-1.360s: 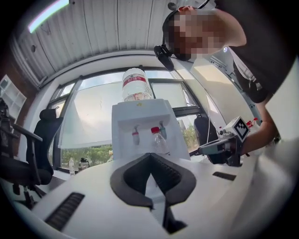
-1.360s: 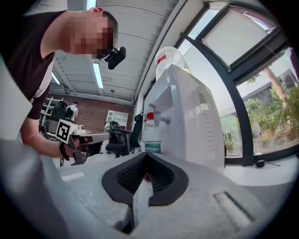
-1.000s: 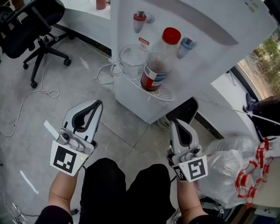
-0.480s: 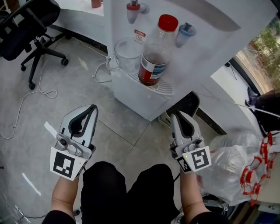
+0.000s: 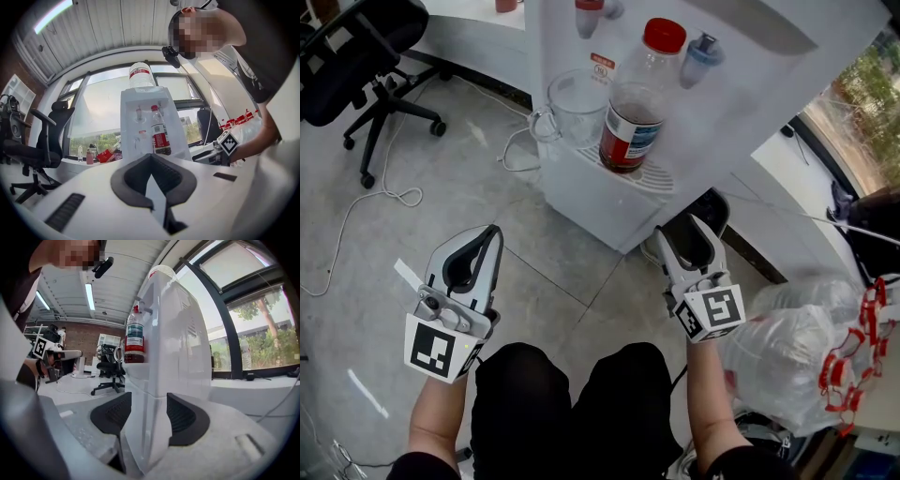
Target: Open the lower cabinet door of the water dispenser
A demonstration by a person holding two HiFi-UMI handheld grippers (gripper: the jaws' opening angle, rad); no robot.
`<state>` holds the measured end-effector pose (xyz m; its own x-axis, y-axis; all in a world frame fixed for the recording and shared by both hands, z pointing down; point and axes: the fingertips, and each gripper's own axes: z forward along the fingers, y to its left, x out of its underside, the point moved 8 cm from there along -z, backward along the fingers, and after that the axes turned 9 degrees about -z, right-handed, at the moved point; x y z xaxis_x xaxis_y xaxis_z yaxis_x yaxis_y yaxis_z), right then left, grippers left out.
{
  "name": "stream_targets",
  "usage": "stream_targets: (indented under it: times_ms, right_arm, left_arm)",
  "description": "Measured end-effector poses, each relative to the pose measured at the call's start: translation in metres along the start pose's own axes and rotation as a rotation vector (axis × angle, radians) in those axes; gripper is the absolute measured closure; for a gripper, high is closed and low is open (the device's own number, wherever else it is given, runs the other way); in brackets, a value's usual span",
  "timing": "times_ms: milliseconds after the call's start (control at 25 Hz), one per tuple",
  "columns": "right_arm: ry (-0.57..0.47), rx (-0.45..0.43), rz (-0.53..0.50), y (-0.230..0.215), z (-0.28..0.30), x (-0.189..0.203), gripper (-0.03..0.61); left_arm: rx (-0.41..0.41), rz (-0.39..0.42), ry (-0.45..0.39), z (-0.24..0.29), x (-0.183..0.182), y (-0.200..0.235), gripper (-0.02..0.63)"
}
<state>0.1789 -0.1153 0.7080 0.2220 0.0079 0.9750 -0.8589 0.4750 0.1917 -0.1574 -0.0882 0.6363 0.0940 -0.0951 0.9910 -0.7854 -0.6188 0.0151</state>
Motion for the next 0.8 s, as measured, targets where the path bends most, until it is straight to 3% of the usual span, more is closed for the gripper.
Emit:
stream_targets:
  times_ms: [120, 520, 800]
  right_arm:
    - [0.02, 0.039, 0.003, -0.007, 0.012, 0.012, 0.357]
    - [0.034, 0.044, 0.054, -0.017, 0.027, 0.023, 0.35]
    - [0.027, 0.051, 0.065, -0.016, 0.023, 0.021, 0.387]
  left_arm:
    - [-0.008, -0.032, 0.016, -0.002, 0.008, 0.003, 0.606]
    - [0.006, -0.018, -0.017, -0.004, 0.012, 0.007, 0.606]
    - [-0.022, -0.034, -0.02, -0.006, 0.016, 0.01, 0.606]
